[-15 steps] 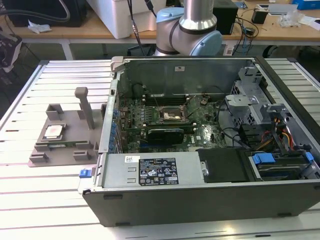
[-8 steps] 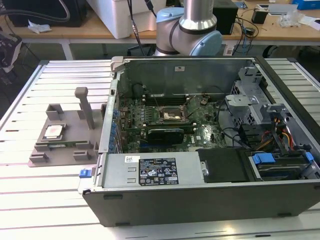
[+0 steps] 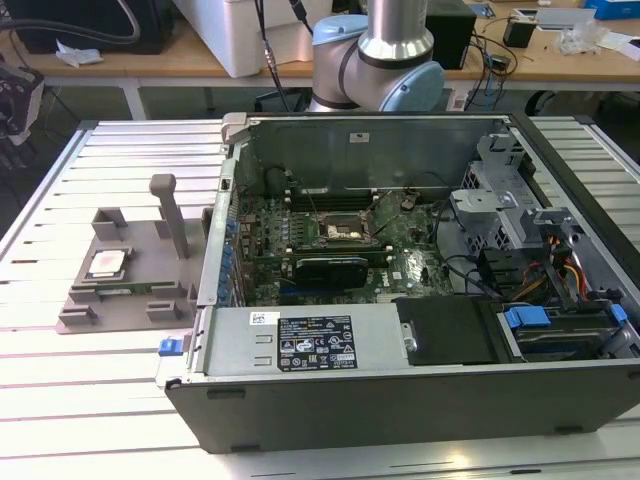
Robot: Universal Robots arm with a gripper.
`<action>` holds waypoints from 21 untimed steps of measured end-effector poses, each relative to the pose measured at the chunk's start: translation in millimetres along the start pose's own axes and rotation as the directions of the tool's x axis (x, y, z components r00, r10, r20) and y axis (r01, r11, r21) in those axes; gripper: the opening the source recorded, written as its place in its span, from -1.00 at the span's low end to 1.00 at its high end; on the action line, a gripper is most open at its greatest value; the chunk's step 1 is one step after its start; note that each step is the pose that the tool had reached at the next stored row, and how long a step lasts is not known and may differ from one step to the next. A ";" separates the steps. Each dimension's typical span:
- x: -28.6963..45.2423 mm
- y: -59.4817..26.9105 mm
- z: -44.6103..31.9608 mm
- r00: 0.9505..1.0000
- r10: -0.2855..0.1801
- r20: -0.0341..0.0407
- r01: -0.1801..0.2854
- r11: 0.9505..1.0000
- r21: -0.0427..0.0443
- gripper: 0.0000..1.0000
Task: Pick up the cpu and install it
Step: 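Pick up the cpu and move it towards the insertion slot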
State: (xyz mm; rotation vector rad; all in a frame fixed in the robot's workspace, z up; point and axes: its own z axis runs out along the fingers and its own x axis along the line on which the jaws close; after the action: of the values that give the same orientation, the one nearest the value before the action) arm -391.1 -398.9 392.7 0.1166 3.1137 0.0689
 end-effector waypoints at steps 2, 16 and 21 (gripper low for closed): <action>0.0 0.0 0.0 1.000 0.000 0.000 0.000 1.000 0.000 -0.29; -5.3 3.8 17.1 0.999 -0.054 -0.002 0.054 0.998 0.040 0.20; -11.6 3.9 34.6 0.997 -0.071 -0.005 0.071 0.997 0.040 0.20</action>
State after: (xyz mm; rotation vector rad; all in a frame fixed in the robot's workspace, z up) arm -378.3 -394.4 358.6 0.0062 3.1206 0.0055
